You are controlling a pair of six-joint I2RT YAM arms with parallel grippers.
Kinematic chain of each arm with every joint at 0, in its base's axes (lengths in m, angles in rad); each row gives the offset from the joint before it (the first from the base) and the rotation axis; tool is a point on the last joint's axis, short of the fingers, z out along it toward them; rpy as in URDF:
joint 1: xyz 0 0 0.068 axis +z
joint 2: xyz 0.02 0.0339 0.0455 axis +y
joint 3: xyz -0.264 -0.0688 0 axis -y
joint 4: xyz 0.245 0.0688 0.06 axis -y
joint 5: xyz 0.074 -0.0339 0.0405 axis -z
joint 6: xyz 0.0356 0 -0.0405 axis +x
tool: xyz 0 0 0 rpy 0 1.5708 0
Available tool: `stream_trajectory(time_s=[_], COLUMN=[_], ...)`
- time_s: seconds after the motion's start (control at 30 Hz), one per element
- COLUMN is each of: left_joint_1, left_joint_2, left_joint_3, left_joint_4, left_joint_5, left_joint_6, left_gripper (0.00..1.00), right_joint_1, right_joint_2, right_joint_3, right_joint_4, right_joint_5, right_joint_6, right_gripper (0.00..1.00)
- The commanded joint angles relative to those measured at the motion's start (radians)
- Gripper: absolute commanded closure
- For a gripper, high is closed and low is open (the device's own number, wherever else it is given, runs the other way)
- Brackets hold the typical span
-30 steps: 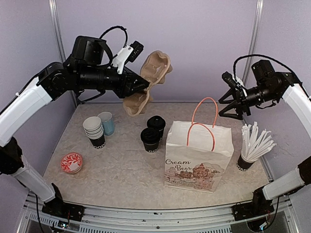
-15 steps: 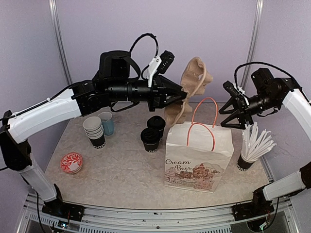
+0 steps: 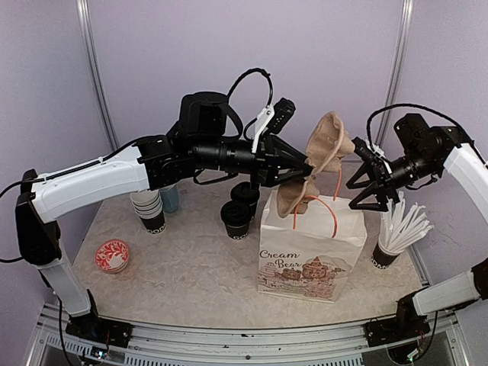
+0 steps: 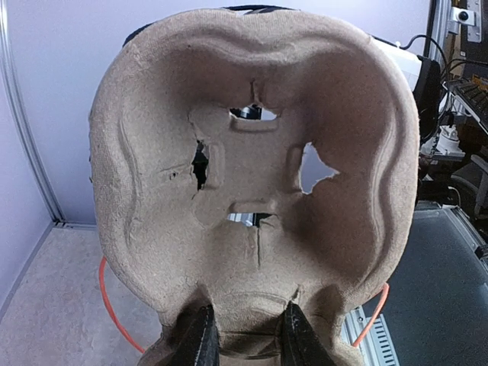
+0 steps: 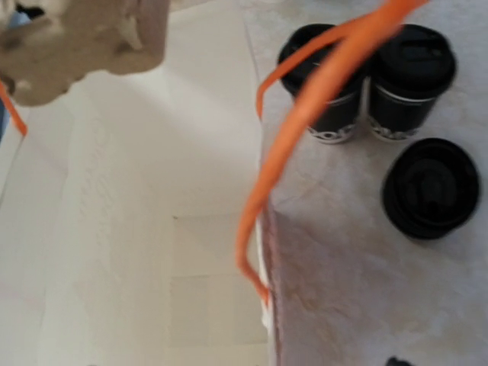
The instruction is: Pack the takeout coffee
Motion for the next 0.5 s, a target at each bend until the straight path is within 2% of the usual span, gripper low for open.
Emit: stream_trajectory(time_s=[0.0,0.27,0.3,0.47], left_joint_1=[-0.007,-0.019,-0.021,-0.020], left_joint_2=[-0.008,0.019,0.018,0.012], left_joint_3=[0.025,0.032,0.026,0.012], left_joint_4=[0.039,0.025,0.003,-0.042], left_joint_5=[0.051,0.110,0.116,0.104], left_joint_6=[-0.006,-0.009,0.001,0.035], left_gripper=[0.81,0.81,0.81,0.81], right_joint_1=[-0.032,-0.095,-0.117,-0.129], right_joint_2=[-0.068,-0.124,-0.124,-0.137], right_joint_3=[0.024,-0.046,-0.054,-0.094], right_joint_4=[-0.034,-0.023,-0.031,-0.040], right_joint_5=[0.073,0.156,0.167,0.185], right_joint_6=[-0.008,0.001,-0.003,-0.019], right_gripper=[0.21,0.23,0.28,0.33])
